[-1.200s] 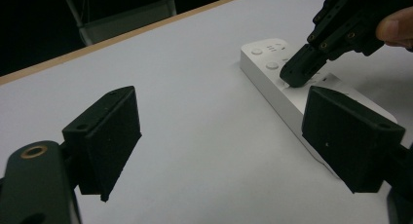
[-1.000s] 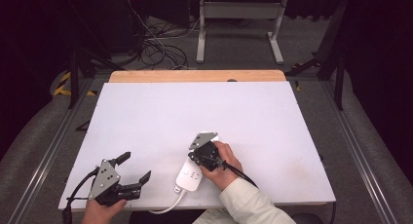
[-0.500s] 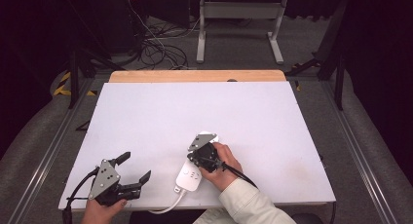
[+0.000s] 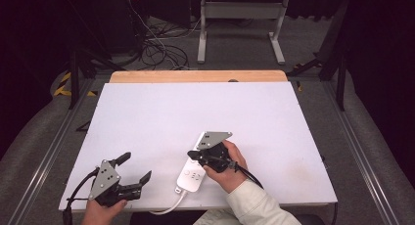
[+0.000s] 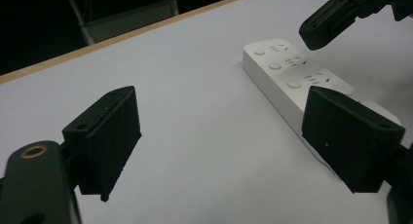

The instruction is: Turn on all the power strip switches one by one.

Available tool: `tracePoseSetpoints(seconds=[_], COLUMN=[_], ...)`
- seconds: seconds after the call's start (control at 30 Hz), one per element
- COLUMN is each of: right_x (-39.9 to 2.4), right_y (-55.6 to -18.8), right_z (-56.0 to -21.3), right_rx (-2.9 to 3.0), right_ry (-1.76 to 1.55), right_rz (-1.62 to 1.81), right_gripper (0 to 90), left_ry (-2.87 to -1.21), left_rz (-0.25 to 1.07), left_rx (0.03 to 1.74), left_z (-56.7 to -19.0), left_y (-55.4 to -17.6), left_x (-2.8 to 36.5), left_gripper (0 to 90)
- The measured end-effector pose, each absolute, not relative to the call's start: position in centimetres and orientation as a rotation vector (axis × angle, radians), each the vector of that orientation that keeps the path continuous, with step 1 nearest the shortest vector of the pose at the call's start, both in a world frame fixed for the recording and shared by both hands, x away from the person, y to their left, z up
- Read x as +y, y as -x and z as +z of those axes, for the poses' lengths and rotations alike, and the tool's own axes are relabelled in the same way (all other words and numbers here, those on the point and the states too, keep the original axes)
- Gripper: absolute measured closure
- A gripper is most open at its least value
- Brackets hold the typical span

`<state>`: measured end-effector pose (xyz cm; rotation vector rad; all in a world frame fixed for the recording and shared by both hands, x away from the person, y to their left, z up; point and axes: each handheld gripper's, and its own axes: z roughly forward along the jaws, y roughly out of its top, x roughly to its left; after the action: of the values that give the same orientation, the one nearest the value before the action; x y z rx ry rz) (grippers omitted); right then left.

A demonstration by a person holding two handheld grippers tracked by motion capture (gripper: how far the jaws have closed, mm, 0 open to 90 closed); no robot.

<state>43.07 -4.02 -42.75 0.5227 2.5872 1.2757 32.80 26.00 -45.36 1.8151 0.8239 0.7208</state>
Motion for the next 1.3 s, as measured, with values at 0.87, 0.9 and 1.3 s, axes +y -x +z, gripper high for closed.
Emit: tracePoseSetpoints(seconds=[0.87, 0.9, 1.3], right_x=[-2.4, -2.3, -1.9], right_y=[-41.7, -41.7, -41.6], right_z=[-45.1, -45.2, -45.7], right_rx=[2.737, 2.742, 2.761], right_ry=[-0.425, -0.423, -0.404], right_rz=[1.194, 1.187, 1.157], right_gripper=[90.0, 90.0, 90.0], left_ry=[-1.815, -1.817, -1.817], left_rz=[0.718, 0.727, 0.727], left_rx=[0.821, 0.815, 0.815], left_z=[-45.3, -45.3, -45.3], left_y=[-32.7, -32.7, -32.7], left_x=[26.0, 26.1, 26.0], left_gripper=[14.6, 14.5, 14.6])
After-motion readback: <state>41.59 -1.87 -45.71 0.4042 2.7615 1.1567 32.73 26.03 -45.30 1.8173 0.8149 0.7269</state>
